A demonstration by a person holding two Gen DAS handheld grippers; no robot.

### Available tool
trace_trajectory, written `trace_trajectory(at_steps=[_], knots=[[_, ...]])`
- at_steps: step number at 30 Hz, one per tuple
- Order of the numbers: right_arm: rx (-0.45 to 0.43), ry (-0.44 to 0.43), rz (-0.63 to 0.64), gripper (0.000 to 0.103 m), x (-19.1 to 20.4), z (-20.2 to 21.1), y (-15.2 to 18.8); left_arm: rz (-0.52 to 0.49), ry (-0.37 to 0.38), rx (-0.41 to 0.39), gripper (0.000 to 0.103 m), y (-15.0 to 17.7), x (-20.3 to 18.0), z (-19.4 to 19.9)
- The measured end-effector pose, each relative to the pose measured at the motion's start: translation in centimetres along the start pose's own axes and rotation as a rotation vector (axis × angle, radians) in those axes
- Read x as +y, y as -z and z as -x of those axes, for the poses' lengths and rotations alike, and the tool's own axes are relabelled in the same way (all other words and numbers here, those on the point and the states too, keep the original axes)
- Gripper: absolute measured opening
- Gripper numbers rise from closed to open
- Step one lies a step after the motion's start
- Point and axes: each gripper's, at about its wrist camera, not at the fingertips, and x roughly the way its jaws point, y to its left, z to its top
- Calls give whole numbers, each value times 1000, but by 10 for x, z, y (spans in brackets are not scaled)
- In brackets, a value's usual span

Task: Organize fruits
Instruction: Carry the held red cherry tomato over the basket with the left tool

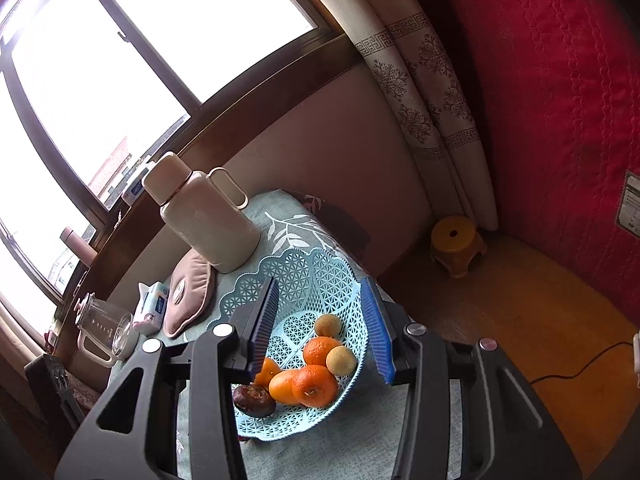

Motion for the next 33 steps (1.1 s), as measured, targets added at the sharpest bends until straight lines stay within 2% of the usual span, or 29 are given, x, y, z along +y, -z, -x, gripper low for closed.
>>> trace_trajectory(at_steps=[4, 10, 14, 24, 33], knots=[[-2, 9, -18, 44, -7, -1, -3, 7, 7, 27, 28, 13, 7, -3], [-3, 21, -30, 44, -12, -1, -3, 22, 23, 114, 29, 52, 17, -11], [2, 16, -16, 44, -8, 0, 0, 20, 45, 159, 29, 67, 15, -18], [-3, 13, -23, 44, -10, 2, -3, -34, 65, 213, 29, 79, -5, -34], [-5, 39, -32, 44, -16, -1, -3, -72, 62, 193, 28, 79, -6, -26]])
